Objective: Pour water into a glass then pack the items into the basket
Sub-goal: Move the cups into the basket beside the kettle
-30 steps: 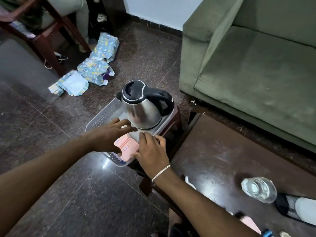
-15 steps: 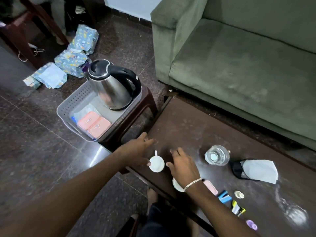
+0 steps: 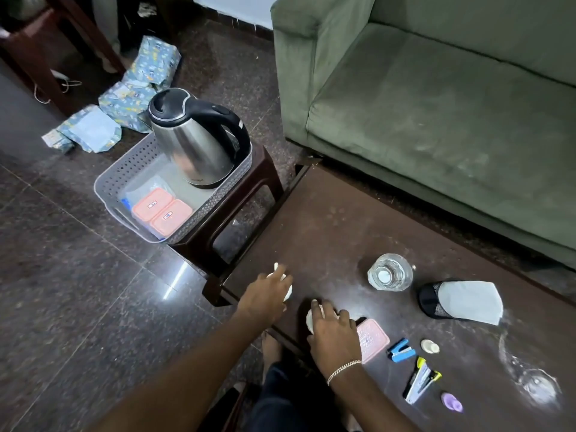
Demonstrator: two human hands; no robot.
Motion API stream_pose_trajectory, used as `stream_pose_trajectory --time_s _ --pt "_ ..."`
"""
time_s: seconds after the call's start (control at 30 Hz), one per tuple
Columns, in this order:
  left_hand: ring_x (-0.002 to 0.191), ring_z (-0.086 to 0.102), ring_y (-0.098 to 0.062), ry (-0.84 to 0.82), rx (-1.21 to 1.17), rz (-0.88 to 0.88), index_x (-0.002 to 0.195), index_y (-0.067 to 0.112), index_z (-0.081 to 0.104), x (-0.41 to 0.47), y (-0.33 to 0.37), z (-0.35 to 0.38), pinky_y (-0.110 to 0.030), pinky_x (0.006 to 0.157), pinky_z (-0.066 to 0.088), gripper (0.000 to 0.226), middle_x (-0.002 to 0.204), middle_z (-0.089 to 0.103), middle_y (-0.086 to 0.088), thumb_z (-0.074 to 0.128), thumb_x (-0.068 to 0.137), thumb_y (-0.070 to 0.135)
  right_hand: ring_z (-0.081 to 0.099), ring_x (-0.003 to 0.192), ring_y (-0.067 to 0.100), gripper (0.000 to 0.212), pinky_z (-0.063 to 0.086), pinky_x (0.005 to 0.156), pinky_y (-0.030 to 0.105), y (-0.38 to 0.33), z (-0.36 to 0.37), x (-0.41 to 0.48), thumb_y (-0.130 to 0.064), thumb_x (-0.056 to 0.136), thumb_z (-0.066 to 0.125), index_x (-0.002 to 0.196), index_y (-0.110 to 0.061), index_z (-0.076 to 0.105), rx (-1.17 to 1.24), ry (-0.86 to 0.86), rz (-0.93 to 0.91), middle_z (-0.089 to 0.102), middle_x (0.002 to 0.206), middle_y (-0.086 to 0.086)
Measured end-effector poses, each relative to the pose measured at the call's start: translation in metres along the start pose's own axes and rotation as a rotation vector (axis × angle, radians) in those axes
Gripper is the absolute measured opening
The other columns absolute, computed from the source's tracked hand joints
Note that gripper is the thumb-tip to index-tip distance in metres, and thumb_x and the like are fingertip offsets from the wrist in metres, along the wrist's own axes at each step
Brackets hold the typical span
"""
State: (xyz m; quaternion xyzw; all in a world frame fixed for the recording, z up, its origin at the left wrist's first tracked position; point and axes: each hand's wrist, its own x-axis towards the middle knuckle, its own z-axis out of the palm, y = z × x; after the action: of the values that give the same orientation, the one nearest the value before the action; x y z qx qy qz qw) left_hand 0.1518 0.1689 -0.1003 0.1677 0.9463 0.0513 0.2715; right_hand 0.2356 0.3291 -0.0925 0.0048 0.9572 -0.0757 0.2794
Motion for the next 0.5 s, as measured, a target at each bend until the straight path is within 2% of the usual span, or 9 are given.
stream_pose_trajectory --time_s 0.13,0.2,0.27,0.4,0.5 --pt "0.109 0.056 -0.037 0.035 -0.041 0.013 0.127 0.022 0.050 0.005 -0.003 0.010 -0.052 0.076 0.061 0.041 0.149 0.035 0.002 0.064 0.091 0.009 0.047 0.125 0.034 0.065 0.047 0.100 0.043 0.001 0.005 0.007 -0.013 0.093 0.052 0.154 -0.015 0.030 0.014 -0.023 -0.025 0.041 0.148 0.007" --pt "0.108 0.054 -0.037 0.048 -0.029 0.034 0.128 0.021 0.052 0.005 -0.006 0.010 -0.052 0.076 0.060 0.039 0.148 0.037 0.000 0.058 0.092 0.006 0.046 0.124 0.033 0.062 0.047 0.100 0.042 0.002 0.004 0.009 -0.006 0.090 0.051 0.149 -0.015 0.036 0.020 -0.036 -0.041 0.041 0.147 0.007" --pt "0.113 0.051 -0.036 0.051 -0.028 0.062 0.131 0.021 0.052 0.004 -0.011 0.007 -0.052 0.080 0.060 0.043 0.150 0.036 0.000 0.057 0.092 0.004 0.046 0.123 0.031 0.061 0.046 0.099 0.040 0.001 -0.003 0.009 -0.006 0.088 0.053 0.146 -0.017 0.037 0.034 -0.038 -0.052 0.040 0.146 0.005" --pt "0.129 0.048 -0.033 0.098 -0.019 0.138 0.134 0.024 0.049 -0.005 -0.035 -0.025 -0.048 0.096 0.053 0.047 0.155 0.034 -0.001 0.055 0.091 0.006 0.044 0.119 0.028 0.065 0.045 0.101 0.037 -0.016 -0.036 0.014 -0.012 0.086 0.055 0.147 -0.022 0.035 0.067 0.039 -0.123 0.039 0.145 -0.001" --pt "0.115 0.052 -0.033 0.221 -0.108 0.130 0.138 0.032 0.050 -0.020 -0.068 -0.074 -0.048 0.094 0.054 0.057 0.154 0.038 0.000 0.066 0.086 0.016 0.045 0.113 0.029 0.065 0.046 0.098 0.038 -0.051 -0.081 0.025 -0.010 0.084 0.056 0.146 -0.023 0.040 0.101 0.172 -0.213 0.040 0.144 -0.001"
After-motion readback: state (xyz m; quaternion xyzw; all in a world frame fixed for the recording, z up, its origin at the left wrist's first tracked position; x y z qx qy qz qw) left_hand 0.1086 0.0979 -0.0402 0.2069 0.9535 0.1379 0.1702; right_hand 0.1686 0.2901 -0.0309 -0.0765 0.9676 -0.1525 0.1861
